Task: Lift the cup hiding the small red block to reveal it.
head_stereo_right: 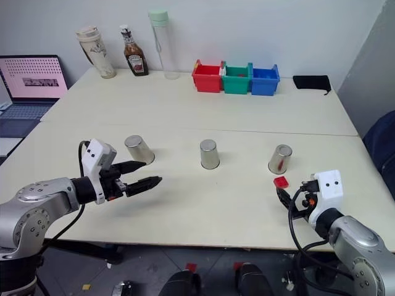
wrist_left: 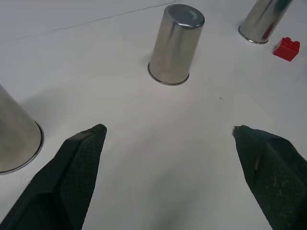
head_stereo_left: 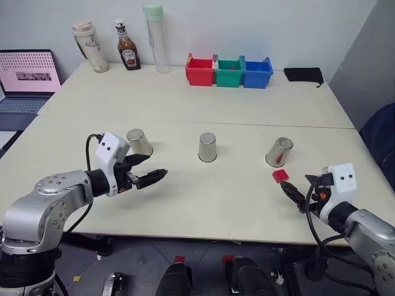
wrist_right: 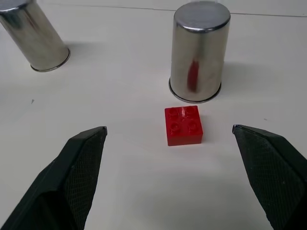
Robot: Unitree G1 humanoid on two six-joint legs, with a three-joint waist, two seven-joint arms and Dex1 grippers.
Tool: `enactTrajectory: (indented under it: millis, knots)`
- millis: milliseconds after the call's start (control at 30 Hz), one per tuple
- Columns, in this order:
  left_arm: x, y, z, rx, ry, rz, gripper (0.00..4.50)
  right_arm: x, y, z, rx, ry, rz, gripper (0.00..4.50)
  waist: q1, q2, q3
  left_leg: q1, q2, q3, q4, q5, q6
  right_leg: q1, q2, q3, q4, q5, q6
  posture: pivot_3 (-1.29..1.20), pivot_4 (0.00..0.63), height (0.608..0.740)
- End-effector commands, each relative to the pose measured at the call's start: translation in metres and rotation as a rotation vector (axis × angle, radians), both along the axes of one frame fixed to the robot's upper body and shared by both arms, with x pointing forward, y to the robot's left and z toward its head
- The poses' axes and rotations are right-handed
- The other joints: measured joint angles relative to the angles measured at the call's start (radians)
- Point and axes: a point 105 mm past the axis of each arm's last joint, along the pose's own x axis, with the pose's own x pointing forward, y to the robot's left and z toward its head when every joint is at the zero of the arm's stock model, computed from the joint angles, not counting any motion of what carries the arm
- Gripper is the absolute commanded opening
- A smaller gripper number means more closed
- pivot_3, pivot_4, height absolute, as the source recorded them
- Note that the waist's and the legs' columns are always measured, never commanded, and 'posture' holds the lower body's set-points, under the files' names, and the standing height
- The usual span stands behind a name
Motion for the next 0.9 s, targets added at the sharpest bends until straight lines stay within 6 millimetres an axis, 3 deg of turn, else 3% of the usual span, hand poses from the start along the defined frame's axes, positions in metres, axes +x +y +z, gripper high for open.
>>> enactTrajectory:
  millis: [33,900]
  knots:
    - [0.0016,-0.0043,0.0097,0.003,-0.040,-0.023,4.50,-0.0013,0.0008,0.0086,0.002,-0.034,-0.005,4.46,0.000,0.000,0.000,0.000,0.000,0.000,0.000,0.000,0.000,0.000,0.000,0.000,0.000,0.000,0.000,0.00,0.150,0.740]
    - [0.0024,-0.0044,0.0111,0.001,-0.040,-0.047,4.50,0.0006,-0.0001,0.0091,0.000,-0.032,-0.009,4.46,0.000,0.000,0.000,0.000,0.000,0.000,0.000,0.000,0.000,0.000,0.000,0.000,0.001,0.001,0.001,0.00,0.150,0.740]
